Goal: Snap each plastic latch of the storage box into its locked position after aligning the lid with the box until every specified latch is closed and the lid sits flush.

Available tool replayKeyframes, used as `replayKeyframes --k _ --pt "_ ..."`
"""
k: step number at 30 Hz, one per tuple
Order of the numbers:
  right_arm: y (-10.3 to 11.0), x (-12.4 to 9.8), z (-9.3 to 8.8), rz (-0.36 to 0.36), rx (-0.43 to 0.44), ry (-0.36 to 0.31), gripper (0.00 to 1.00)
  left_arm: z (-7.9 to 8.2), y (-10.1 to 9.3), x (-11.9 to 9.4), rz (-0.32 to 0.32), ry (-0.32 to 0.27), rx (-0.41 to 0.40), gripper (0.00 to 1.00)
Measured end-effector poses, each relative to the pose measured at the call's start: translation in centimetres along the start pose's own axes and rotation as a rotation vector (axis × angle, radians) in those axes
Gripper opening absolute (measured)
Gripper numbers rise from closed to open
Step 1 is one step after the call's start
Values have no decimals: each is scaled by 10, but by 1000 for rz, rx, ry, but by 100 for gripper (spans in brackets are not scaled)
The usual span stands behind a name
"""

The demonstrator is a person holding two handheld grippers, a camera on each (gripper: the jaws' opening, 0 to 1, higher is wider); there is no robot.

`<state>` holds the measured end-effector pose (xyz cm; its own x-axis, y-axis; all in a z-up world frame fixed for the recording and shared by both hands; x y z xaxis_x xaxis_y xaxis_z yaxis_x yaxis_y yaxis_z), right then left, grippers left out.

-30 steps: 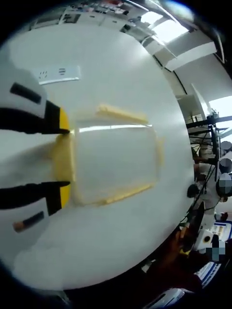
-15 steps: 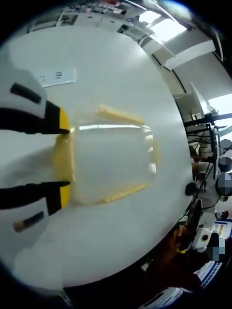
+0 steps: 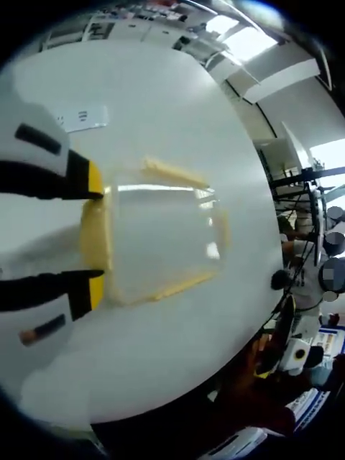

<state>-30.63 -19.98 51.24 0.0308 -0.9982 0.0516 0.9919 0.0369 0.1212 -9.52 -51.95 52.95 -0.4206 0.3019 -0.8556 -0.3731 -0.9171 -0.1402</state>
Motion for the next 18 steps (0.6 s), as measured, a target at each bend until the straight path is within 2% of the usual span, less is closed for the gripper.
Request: replayKeyframes --k 18 --pt "1 -2 -5 -1 7 6 99 15 -7 -9 -6 4 6 37"
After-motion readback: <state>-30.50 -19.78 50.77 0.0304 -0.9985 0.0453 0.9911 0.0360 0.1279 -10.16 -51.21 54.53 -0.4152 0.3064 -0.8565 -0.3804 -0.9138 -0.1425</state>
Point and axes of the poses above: the point that each gripper's makers call its tool centre point, and the gripper's own axes: x roughly forward along the fingers, y roughly to its left, z roughly out of its top, the point moved 9 cm from there along -x, roughly backward along the fingers, and after that the axes turned 13 degrees about -z, right-handed, at the moved point
